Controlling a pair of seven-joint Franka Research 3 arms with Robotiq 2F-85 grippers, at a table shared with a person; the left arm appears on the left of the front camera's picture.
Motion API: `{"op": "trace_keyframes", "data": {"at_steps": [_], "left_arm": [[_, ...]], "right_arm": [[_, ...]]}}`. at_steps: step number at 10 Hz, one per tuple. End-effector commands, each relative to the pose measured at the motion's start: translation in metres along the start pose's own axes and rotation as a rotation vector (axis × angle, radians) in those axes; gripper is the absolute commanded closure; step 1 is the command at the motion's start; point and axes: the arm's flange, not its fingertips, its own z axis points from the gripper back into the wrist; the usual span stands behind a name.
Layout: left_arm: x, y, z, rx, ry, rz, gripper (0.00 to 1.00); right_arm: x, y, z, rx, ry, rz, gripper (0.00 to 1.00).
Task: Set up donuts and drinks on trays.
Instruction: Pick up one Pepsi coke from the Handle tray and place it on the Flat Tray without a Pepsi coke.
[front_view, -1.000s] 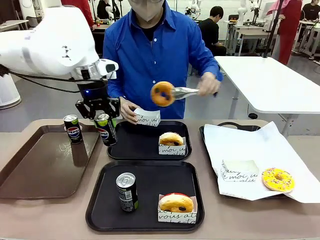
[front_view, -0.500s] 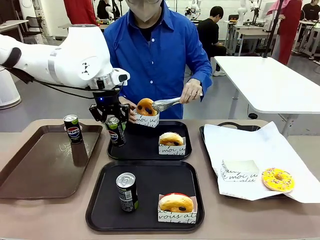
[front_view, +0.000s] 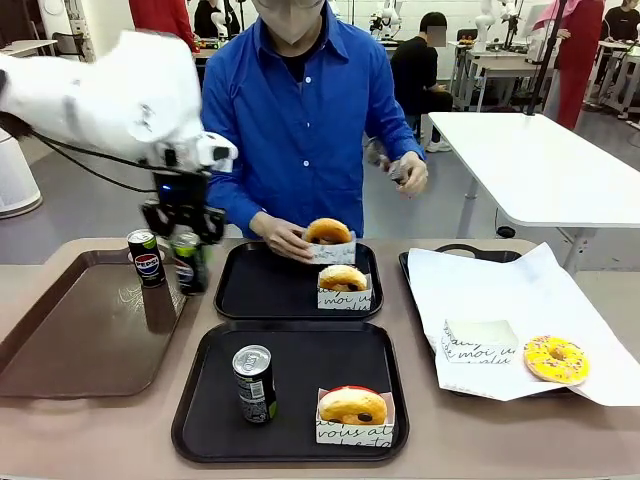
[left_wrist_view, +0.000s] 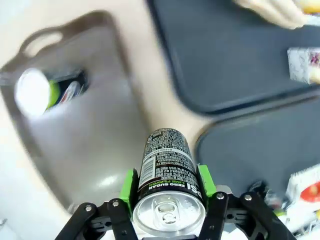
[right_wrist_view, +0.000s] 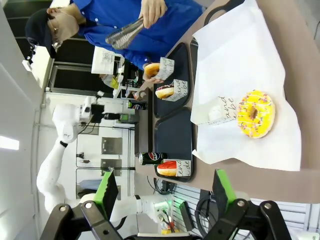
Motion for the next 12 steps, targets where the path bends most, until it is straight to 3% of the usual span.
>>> {"op": "trace_keyframes", "data": {"at_steps": [1, 4, 5, 12], "left_arm": [[-0.042, 0.073, 0.027, -0.048, 0.0, -0.043, 0.42], [-0.05, 0.123, 0.013, -0.127, -0.008, 0.114, 0.42], [-0.053, 0.108, 0.032, -0.066, 0.015, 0.013, 0.42], [-0.053, 0.108, 0.032, -0.066, 0.015, 0.013, 0.42]], "right_arm": [[0.003, 0.0, 0.001, 0.028, -0.01, 0.015, 0.0], [0.003, 0.0, 0.001, 0.028, -0.01, 0.015, 0.0], [0.003, 0.0, 0.001, 0.028, -0.01, 0.015, 0.0], [0.003, 0.0, 0.001, 0.028, -0.01, 0.015, 0.0]]}}
